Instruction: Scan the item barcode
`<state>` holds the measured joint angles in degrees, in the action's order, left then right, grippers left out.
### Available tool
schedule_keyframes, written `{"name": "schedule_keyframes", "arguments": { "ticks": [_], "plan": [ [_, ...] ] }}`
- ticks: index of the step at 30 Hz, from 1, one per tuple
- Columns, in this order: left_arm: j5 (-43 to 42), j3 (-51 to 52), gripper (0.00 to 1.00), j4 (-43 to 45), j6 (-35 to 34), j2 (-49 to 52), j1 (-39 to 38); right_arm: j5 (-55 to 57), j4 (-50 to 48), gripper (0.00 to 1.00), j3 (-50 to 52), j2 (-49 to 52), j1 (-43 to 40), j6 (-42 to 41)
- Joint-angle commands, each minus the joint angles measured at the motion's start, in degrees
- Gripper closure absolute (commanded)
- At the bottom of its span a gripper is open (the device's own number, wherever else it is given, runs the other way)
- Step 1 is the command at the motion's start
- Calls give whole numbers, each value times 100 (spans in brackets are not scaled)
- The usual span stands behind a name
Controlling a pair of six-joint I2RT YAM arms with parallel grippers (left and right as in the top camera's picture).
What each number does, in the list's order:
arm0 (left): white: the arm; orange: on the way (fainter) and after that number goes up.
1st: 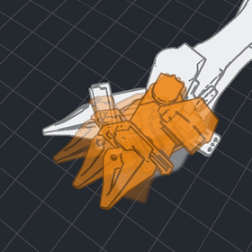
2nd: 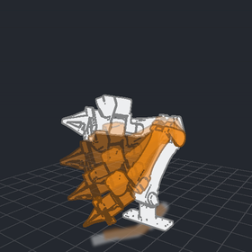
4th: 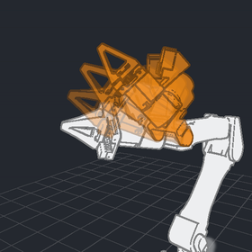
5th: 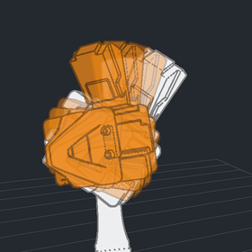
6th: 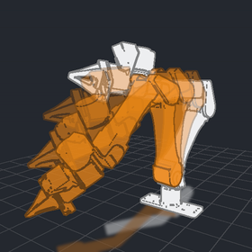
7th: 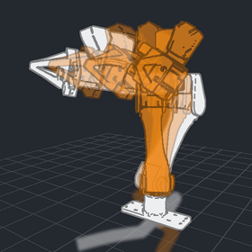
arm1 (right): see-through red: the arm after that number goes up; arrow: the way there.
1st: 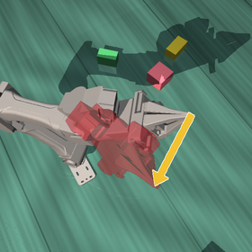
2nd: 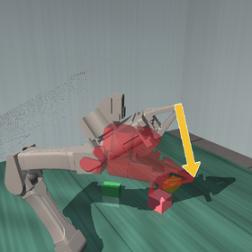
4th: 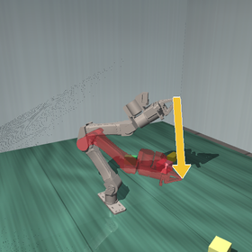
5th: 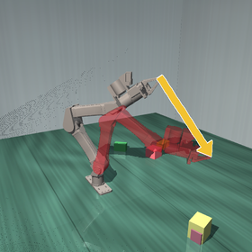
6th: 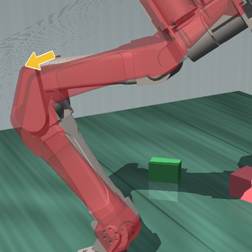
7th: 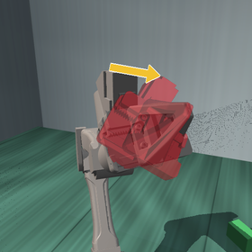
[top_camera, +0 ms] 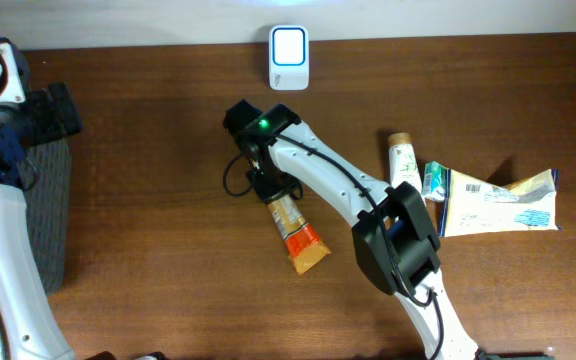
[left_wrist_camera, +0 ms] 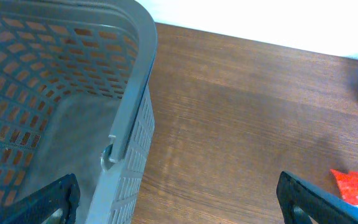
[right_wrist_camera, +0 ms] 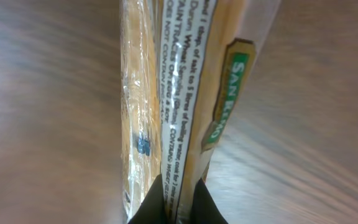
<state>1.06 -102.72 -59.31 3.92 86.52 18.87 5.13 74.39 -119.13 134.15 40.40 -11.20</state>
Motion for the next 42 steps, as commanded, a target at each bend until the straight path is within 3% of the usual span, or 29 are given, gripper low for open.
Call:
{"name": "schedule_keyframes", "arguments": {
  "ticks": [1, 7, 10, 11, 12, 16, 20, 23, 27, 31, 36, 42],
  "plan": [
    [22, -66, 1, 4, 92, -28, 15, 1032, -2, 96, 83, -297, 275, -133],
    [22, -68, 1, 4, 92, -28, 15, -22, -9, 96, 160, -122, 848, -118],
    [22, -66, 1, 4, 92, -28, 15, -22, -2, 95, 160, -122, 984, -109],
    [22, -66, 1, 4, 92, -28, 15, -33, 2, 92, 160, -122, 988, -109],
    [22, -66, 1, 4, 92, -28, 15, -48, 2, 82, 160, -122, 988, -105],
    [22, -66, 1, 4, 92, -28, 15, -46, -11, 69, 160, -122, 942, 48],
    [22, -66, 1, 4, 92, -28, 15, -319, -98, 69, 160, -122, 826, 245],
    [22, -66, 1, 4, 92, -28, 15, -393, -129, 62, 160, -122, 702, 358],
    [22, -66, 1, 4, 92, -28, 15, -682, -92, 34, 160, -122, 275, 855],
    [22, -66, 1, 4, 92, -28, 15, -1947, -57, 13, 160, -122, -393, 1825],
    [22, -66, 1, 4, 92, -28, 15, -3644, 0, 8, 162, 87, -1064, 2710],
    [22, -66, 1, 4, 92, -28, 15, -4065, 46, 8, 162, 566, -1152, 2929]
  ]
}}
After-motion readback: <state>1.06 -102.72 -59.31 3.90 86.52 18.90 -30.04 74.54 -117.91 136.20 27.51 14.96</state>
